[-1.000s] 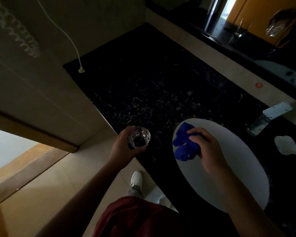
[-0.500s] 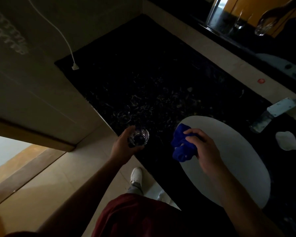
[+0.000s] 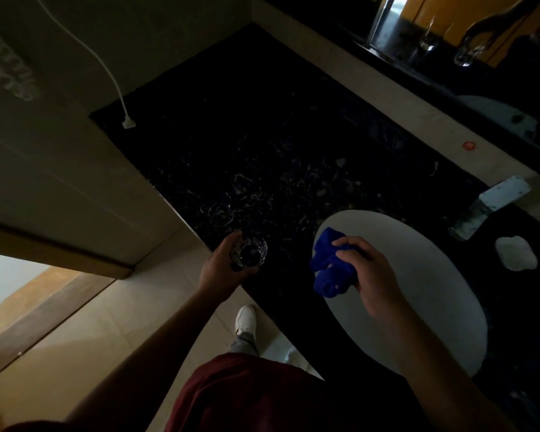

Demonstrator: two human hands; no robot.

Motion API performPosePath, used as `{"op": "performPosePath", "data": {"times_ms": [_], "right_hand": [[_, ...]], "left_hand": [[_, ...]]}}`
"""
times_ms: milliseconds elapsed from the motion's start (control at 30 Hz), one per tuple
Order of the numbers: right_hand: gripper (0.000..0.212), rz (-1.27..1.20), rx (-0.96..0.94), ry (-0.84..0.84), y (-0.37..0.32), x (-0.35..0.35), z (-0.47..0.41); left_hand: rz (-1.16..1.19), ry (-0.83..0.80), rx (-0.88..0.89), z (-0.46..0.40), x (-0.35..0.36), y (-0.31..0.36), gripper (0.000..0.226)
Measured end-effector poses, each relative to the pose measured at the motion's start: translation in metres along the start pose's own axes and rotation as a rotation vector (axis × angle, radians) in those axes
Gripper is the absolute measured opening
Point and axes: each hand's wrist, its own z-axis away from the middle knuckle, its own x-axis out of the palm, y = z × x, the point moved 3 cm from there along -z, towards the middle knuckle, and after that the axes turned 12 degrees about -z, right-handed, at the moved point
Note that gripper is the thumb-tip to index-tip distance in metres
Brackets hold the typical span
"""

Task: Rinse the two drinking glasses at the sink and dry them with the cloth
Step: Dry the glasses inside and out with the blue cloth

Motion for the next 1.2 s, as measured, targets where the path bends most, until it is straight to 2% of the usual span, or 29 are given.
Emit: {"op": "performPosePath", "data": {"times_ms": [133,267,333,433,500,600,733,833,900,1000,1100,1133,1200], "right_hand": [[0.017,0.006,-0.003,0.001,0.000,0.001,-0.002],[0.017,-0.007,-0.017,-0.007,0.000,0.001,-0.005],[0.017,-0.017,-0.019,-0.004,0.000,0.001,-0.006],[0.017,-0.019,-0.022,0.008,-0.001,0.000,-0.006],[0.016,-0.025,-0.022,0.005,-0.003,-0.002,-0.007],[0.018,-0.010,-0.027,0.009,-0.005,-0.004,-0.007],[0.016,-0.024,-0.033,0.018,-0.011,-0.003,-0.005],[0.016,-0.048,-0.043,0.042,-0.016,-0.003,-0.003],[0.016,-0.052,-0.048,0.061,-0.018,-0.004,-0.002],[0.015,-0.072,-0.048,0.071,-0.022,-0.005,0.002],[0.018,-0.076,-0.063,0.072,-0.030,-0.009,0.008],[0.017,-0.068,-0.072,0.075,-0.035,-0.010,0.010],[0.016,-0.059,-0.107,0.058,-0.048,-0.010,0.015]], "left_hand": [[-0.042,-0.034,0.021,-0.002,-0.002,-0.003,0.100],[0.127,-0.099,0.014,-0.002,-0.006,-0.006,0.111],[0.138,-0.003,0.001,-0.003,-0.019,-0.001,0.093],[-0.039,0.258,0.061,-0.008,-0.054,0.014,0.059],[-0.183,0.296,0.096,-0.020,-0.069,0.021,0.047],[-0.347,0.128,0.042,-0.047,-0.077,0.021,0.055],[-0.504,-0.091,0.031,-0.075,-0.075,0.013,0.045],[-0.619,-0.182,0.021,-0.087,-0.066,0.001,0.042],[-0.631,-0.174,0.020,-0.088,-0.068,0.003,0.047],[-0.531,-0.100,0.004,-0.085,-0.082,0.017,0.045],[-0.312,-0.031,0.043,-0.086,-0.097,0.028,0.057],[-0.238,-0.018,0.065,-0.087,-0.101,0.031,0.056],[-0.137,-0.011,0.106,-0.086,-0.110,0.050,0.039]]}}
